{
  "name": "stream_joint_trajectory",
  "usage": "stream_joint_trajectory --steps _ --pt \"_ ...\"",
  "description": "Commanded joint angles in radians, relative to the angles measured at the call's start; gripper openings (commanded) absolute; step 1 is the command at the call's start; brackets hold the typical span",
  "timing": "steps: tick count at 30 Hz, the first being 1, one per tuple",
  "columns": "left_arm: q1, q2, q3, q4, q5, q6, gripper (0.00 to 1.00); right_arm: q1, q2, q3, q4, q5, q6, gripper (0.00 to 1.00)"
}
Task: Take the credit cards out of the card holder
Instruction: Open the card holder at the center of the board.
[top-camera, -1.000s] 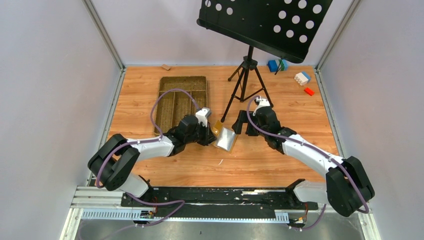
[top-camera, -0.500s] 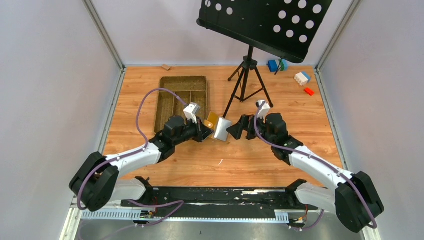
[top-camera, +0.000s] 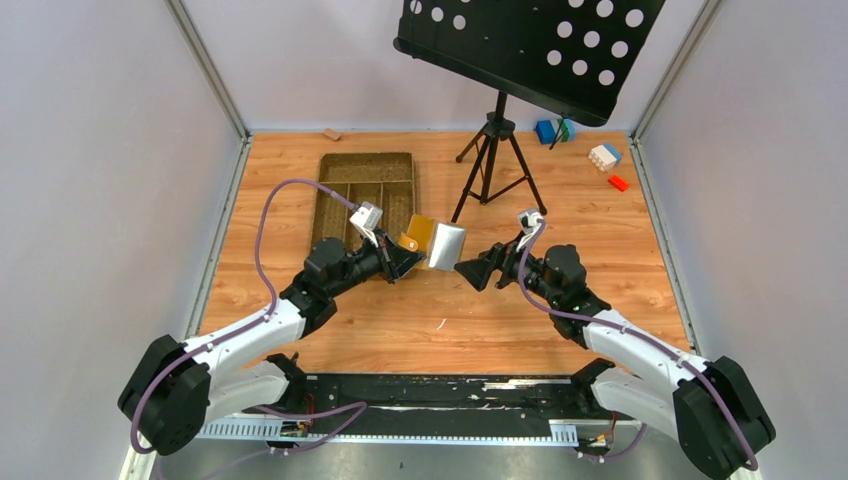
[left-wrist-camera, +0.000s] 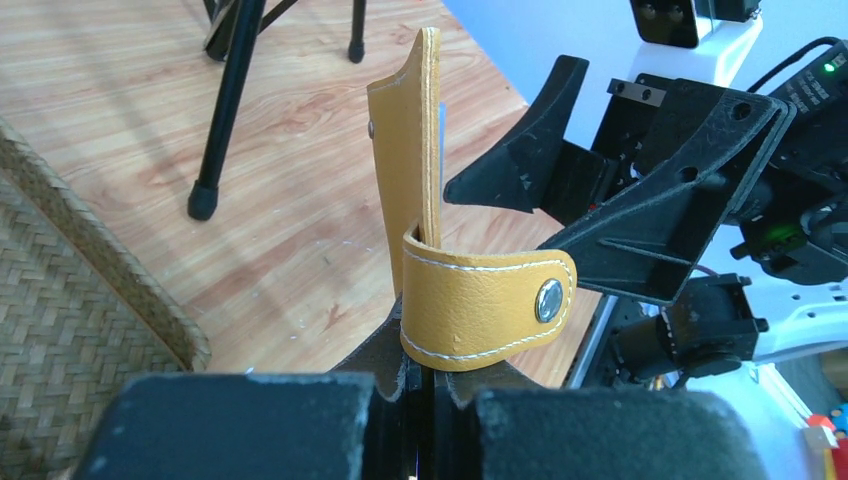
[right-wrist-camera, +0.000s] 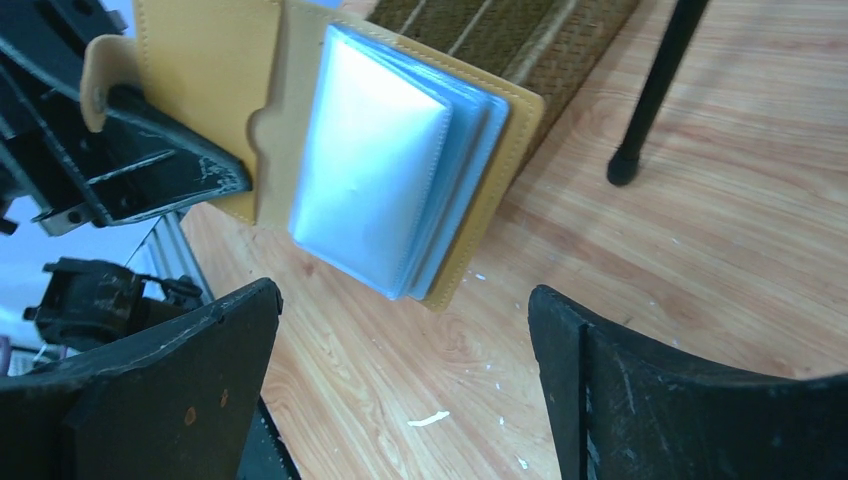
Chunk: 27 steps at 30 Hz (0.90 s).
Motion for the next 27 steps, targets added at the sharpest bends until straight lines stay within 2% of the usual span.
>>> stream_joint_trajectory --steps 1,9,14,18,21,27 --pt "0.007 -0.017 -0.006 0.134 0.07 -0.036 0.0 -0.004 0.012 0.028 0.119 -0.115 -0.028 0.95" --pt "0.008 -0.009 -0.021 0.227 0.133 -0.073 0.0 -0.015 0.03 0.039 0.102 -0.111 -0.01 0.95" --pt "0.008 -0.006 -0.026 0.26 0.152 -0.088 0.0 -0.031 0.033 0.028 0.148 -0.161 0.012 0.92" --pt "0.008 0.013 -0.022 0.27 0.163 -0.094 0.0 -0.03 0.031 0.014 0.213 -0.221 0.026 0.84" --pt "0.008 0.019 -0.011 0.217 0.133 -0.073 0.0 -0.032 0.021 -0.004 0.285 -0.263 0.039 0.72" --pt "0.008 0.032 -0.005 0.185 0.113 -0.054 0.0 -0.032 0.005 -0.013 0.306 -0.283 0.047 0.52"
